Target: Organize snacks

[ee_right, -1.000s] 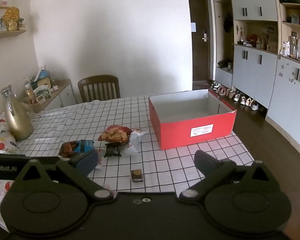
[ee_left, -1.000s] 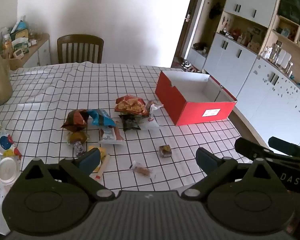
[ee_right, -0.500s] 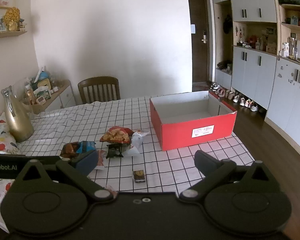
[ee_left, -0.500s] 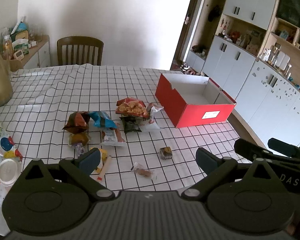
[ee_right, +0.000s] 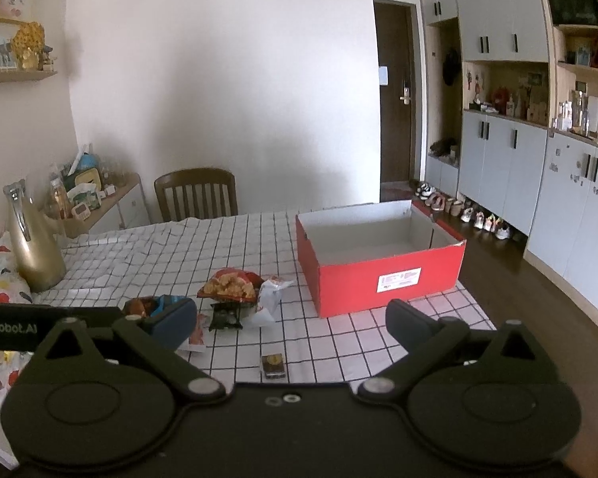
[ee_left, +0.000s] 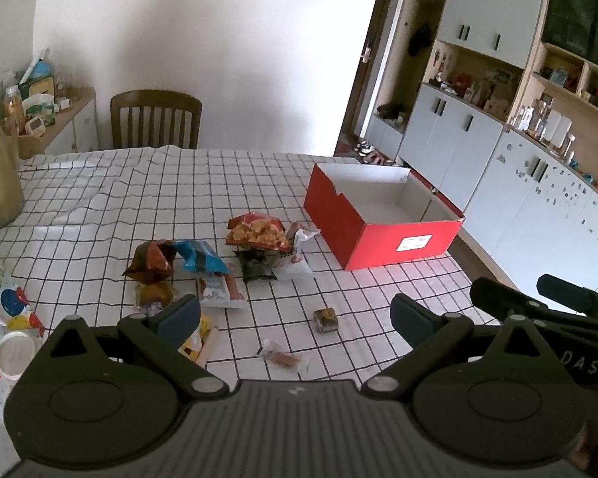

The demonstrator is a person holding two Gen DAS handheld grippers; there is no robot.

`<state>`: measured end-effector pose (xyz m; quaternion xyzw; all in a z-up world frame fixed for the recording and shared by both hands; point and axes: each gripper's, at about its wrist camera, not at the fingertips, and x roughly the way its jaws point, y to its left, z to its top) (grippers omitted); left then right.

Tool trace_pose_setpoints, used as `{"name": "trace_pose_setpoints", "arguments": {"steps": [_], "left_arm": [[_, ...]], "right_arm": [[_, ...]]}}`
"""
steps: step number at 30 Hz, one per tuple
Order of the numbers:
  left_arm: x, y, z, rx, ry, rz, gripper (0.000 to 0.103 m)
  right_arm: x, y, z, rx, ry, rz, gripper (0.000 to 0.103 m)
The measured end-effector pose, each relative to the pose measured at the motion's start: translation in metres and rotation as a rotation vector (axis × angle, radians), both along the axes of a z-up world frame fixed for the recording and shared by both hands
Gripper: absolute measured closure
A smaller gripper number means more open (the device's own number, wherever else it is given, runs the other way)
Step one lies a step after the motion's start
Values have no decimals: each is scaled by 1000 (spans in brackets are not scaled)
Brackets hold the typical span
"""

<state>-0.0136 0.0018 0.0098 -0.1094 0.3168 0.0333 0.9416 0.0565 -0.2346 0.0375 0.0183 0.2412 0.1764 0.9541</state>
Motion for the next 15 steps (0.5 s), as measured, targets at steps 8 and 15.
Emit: {"name": "trace_pose_setpoints", "arguments": {"steps": [8,15], "left_arm": [[-2,-3,2,4,-17,0,1],[-5,-4,5,13,-30,-1,1]], "right_arm": [[-1,-2,3,5,-28,-4,2],[-2,-2,4,7,-39,-5,2]]}}
